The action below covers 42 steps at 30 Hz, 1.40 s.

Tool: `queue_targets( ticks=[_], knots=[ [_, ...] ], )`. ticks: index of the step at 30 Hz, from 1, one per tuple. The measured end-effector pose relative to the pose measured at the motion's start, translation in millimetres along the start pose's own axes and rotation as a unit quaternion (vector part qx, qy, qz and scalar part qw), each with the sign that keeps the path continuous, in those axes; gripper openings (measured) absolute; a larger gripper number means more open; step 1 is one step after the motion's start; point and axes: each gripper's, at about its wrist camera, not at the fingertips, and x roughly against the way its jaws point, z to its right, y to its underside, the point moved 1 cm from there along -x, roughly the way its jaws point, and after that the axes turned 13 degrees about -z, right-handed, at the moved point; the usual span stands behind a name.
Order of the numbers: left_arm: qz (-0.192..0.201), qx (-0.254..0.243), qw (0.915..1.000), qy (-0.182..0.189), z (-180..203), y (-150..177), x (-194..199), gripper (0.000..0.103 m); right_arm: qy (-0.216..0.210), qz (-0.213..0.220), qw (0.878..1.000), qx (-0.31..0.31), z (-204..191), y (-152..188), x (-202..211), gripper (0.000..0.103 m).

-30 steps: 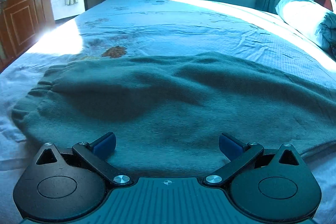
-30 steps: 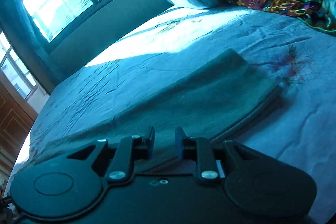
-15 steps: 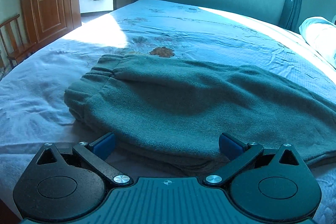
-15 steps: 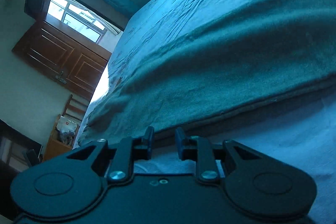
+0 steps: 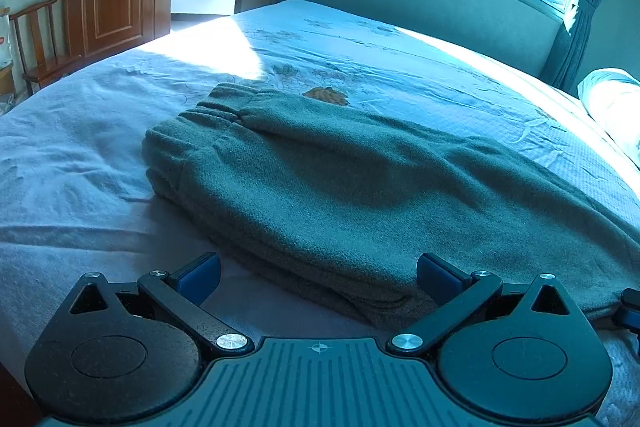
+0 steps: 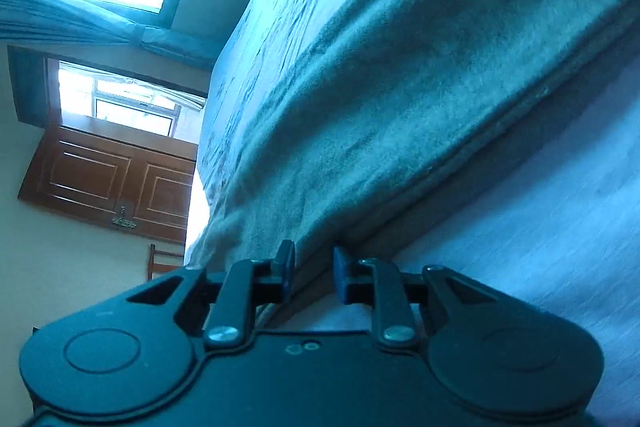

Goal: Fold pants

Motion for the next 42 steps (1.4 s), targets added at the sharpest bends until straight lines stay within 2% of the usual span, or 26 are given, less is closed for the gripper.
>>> queue_targets(
  ticks=[1, 3, 6, 9, 16, 18, 20, 22, 23, 26, 28, 29, 30, 31, 33, 37, 40, 42],
  knots=[
    [-0.001, -0.002, 1.0, 0.001, -0.1, -0.7, -0.4, 0.103, 0.011, 0.008, 1.0, 0.01, -3.2, 2.2, -0.8, 0.001],
    [-0.002, -0.006, 1.0, 0.001, -0.8, -1.7, 0.2, 0.103, 0.023, 0.022, 0.999, 0.029, -9.8, 5.5, -1.9, 0.0],
    [-0.002, -0.011, 0.9999, -0.001, -1.1, -3.3, 2.4, 0.103, 0.029, 0.026, 0.999, 0.006, -7.8, 9.5, -0.3, 0.0],
    [0.0, -0.011, 0.9999, -0.004, -3.6, -3.8, 4.0, 0.103, 0.023, 0.04, 0.999, -0.016, -5.2, 18.5, 7.8, 0.011],
    [0.001, 0.001, 1.0, -0.005, -8.9, -1.4, 3.8, 0.103, 0.008, 0.054, 0.997, -0.046, 3.6, 11.9, -7.5, 0.011],
    [0.002, -0.002, 1.0, -0.005, -8.5, -0.1, 4.7, 0.103, 0.018, 0.055, 0.998, -0.034, 1.5, 10.8, -9.1, 0.0],
    [0.002, 0.0, 1.0, -0.005, -9.0, -0.5, 5.8, 0.103, 0.019, 0.062, 0.998, -0.011, -8.6, 13.7, -5.7, 0.0],
    [0.011, 0.001, 0.9999, -0.006, -10.0, -0.8, 9.5, 0.103, 0.002, 0.077, 0.997, 0.013, -21.1, 19.1, 2.0, 0.0],
    [0.012, 0.001, 0.9999, -0.007, -10.2, -1.0, 9.7, 0.103, 0.001, 0.076, 0.997, 0.016, -23.3, 21.3, 3.0, 0.0],
    [0.004, 0.003, 0.9999, -0.009, -10.9, -2.4, 4.6, 0.103, 0.061, 0.052, 0.997, 0.009, -5.0, 20.7, -16.3, 0.0],
    [0.004, 0.002, 0.9999, -0.009, -10.4, -4.0, 4.0, 0.103, 0.028, 0.045, 0.998, -0.013, 7.2, 17.5, -14.5, 0.0],
    [0.009, -0.002, 0.9999, -0.011, -10.6, -4.6, 5.2, 0.103, 0.028, 0.031, 0.999, 0.0, 3.0, 16.8, -9.2, 0.001],
    [0.013, -0.007, 0.9998, -0.016, -10.9, -5.4, 6.0, 0.103, 0.034, 0.015, 0.999, 0.028, -6.0, 18.6, -0.4, 0.015],
    [0.015, -0.008, 0.9996, -0.021, -12.1, -7.0, 5.6, 0.103, 0.038, 0.014, 0.997, 0.059, -14.2, 20.2, 6.2, 0.023],
    [0.02, -0.001, 0.9992, -0.034, -18.8, -11.7, 3.1, 0.103, 0.067, 0.013, 0.986, 0.153, -41.3, 10.6, 15.5, 0.023],
    [0.025, 0.02, 0.9983, -0.049, -39.4, -34.2, -4.6, 0.103, 0.101, 0.031, 0.965, 0.241, -76.7, -42.2, 7.0, 0.023],
    [0.032, 0.019, 0.9951, -0.092, -56.7, -60.7, -9.3, 0.103, 0.141, 0.01, 0.942, 0.305, -110.6, -84.4, -33.3, 0.023],
    [0.021, 0.033, 0.9938, -0.104, -72.1, -74.4, -16.2, 0.103, 0.162, -0.013, 0.922, 0.351, -129.2, -101.3, -60.9, 0.023]
  ],
)
